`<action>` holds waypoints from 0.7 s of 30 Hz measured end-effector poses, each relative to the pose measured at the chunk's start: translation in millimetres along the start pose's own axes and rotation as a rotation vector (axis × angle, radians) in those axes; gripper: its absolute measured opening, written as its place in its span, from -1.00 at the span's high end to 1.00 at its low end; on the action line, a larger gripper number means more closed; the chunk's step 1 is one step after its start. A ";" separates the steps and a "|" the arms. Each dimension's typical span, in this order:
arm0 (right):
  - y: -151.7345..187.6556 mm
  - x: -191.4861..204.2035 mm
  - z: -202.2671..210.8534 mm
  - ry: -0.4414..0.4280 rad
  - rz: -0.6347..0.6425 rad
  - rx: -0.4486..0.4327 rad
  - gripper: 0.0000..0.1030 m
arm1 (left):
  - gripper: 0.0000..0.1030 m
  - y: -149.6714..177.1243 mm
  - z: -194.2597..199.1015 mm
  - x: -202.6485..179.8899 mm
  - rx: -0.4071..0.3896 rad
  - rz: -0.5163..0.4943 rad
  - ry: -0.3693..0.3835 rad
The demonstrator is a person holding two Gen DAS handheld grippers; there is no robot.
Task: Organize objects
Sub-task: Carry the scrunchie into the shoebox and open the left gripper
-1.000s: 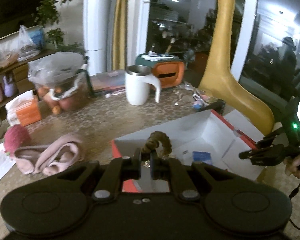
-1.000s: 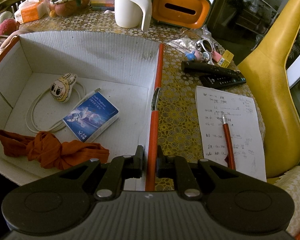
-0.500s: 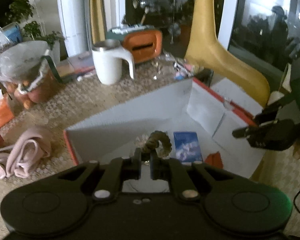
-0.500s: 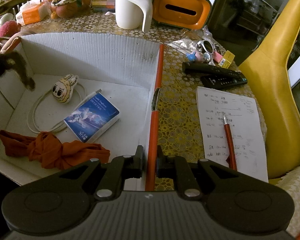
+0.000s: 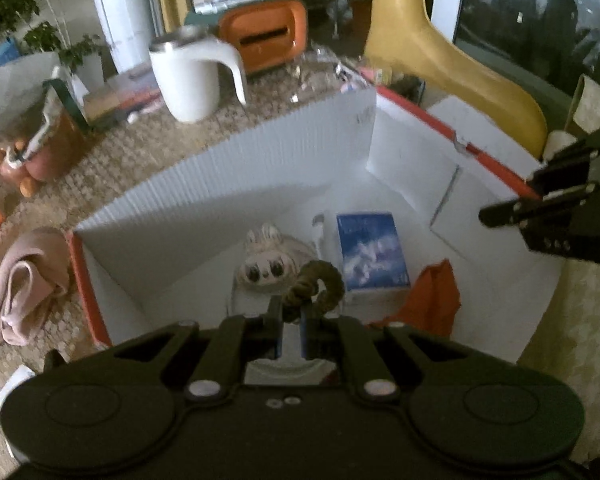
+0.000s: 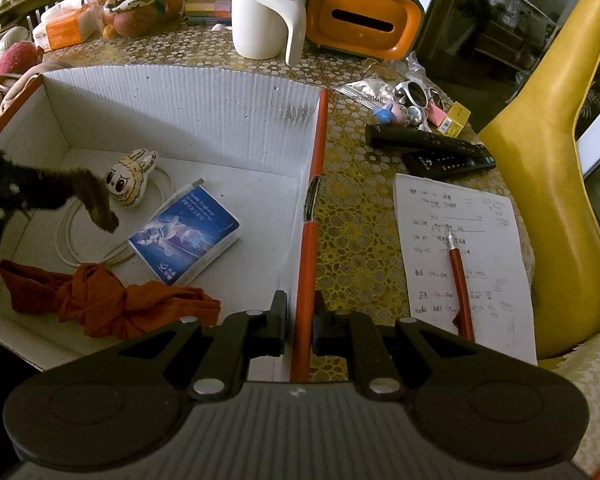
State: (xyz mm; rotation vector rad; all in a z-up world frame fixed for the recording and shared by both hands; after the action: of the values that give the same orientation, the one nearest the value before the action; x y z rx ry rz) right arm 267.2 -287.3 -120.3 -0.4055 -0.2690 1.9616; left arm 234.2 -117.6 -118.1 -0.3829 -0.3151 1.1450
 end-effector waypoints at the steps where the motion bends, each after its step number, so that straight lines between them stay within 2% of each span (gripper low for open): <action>1: 0.3 -0.2 0.1 0.000 0.000 0.000 0.78 | 0.89 0.9 -2.4 -0.9 0.017 -0.005 0.003; 15: 0.2 0.3 0.2 0.003 0.001 -0.001 0.78 | 0.66 8.3 -18.9 -11.2 0.147 -0.055 0.046; 21: 0.3 0.4 0.2 0.003 0.001 -0.001 0.79 | 0.48 12.2 -16.1 -12.0 0.153 -0.055 0.051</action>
State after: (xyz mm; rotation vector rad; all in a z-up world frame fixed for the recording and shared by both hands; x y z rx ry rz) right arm 266.8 -287.1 -120.3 -0.4095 -0.2679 1.9616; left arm 226.5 -126.4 -138.5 -0.2669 -0.1907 1.0956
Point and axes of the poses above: each gripper's, at about its wrist camera, not at the fingertips, and z roughly against the way its jaws point, x to its left, y to its underside, the point moved 4 cm from there along -z, roughly the way its jaws point, and after that the axes turned 7 degrees about x, right-handed, at the moved point
